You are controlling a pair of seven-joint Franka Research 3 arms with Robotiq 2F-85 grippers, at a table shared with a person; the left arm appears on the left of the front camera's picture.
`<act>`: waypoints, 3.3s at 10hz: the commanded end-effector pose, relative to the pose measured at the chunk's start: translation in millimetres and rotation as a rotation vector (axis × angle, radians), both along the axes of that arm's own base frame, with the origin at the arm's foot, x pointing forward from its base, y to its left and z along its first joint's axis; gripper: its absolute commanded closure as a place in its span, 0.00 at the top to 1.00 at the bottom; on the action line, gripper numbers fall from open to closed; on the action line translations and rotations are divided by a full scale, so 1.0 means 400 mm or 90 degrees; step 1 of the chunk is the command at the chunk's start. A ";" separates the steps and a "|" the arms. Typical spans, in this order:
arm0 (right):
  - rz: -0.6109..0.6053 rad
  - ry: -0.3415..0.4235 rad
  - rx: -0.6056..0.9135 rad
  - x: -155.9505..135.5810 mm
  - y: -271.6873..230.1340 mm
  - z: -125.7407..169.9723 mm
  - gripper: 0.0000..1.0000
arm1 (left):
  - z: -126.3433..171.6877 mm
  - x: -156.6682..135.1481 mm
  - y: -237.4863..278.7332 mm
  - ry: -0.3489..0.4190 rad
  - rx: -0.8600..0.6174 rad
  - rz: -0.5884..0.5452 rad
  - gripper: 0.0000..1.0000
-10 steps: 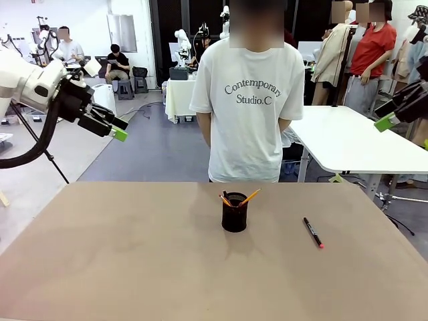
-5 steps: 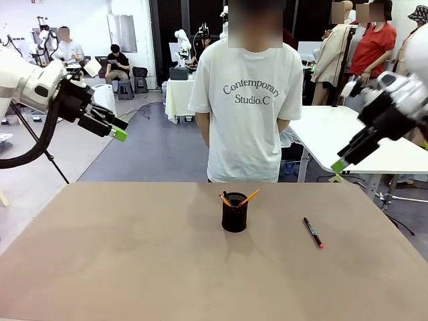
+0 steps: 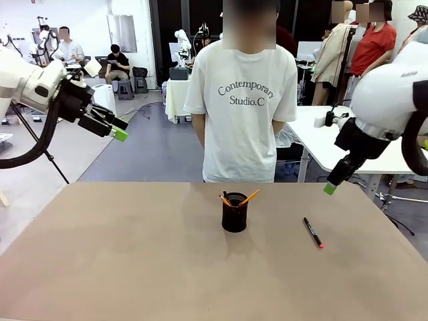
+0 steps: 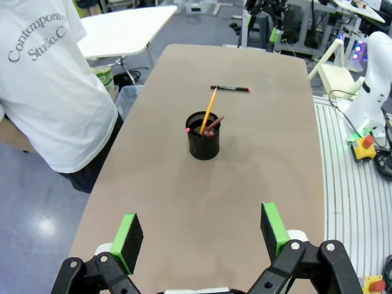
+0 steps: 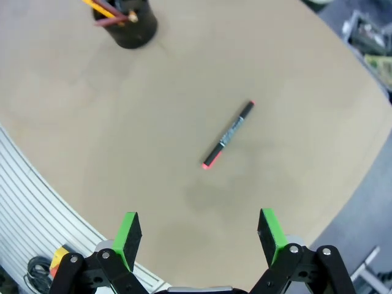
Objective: Place the pens into the pen holder.
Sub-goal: Pick up a writing instrument from the table and place it into the Pen holder.
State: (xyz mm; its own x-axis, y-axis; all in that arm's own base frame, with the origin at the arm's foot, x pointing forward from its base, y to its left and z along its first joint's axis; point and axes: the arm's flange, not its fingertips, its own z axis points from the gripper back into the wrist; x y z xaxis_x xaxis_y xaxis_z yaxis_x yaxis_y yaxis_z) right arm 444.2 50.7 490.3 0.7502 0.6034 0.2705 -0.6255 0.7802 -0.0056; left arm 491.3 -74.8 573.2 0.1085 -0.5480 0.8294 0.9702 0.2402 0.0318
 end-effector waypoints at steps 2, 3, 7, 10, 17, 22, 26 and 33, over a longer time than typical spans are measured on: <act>-0.076 0.035 -0.058 0.030 0.020 -0.063 1.00 | 0.001 0.000 0.005 0.001 0.002 0.002 1.00; -0.109 0.042 -0.046 0.034 0.017 -0.086 1.00 | 0.001 0.000 0.005 0.001 0.002 0.002 1.00; -0.072 0.046 -0.032 0.025 0.004 -0.075 1.00 | 0.001 0.000 0.005 0.001 0.002 0.002 1.00; -0.085 0.051 -0.028 0.028 0.007 -0.081 1.00 | 0.001 0.000 0.005 0.001 0.002 0.002 1.00; -0.334 0.056 -0.119 0.248 0.135 -0.307 1.00 | 0.001 0.000 0.005 0.001 0.002 0.002 1.00; -0.412 0.122 -0.106 0.329 0.135 -0.423 1.00 | 0.001 0.000 0.005 0.001 0.002 0.002 1.00; -0.414 0.126 -0.091 0.358 0.116 -0.460 1.00 | 0.001 0.000 0.005 0.001 0.002 0.002 1.00; -0.423 0.132 -0.078 0.369 0.084 -0.501 1.00 | 0.001 0.000 0.005 0.001 0.002 0.002 1.00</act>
State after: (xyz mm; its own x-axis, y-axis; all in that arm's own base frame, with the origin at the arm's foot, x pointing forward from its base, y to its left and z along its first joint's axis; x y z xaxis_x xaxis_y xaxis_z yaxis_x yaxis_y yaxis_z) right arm 584.7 86.1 289.8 0.9991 0.0325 0.0271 -0.0305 0.9971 -0.0700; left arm 491.3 -74.9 573.2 0.1085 -0.5480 0.8294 0.9702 0.2402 0.0318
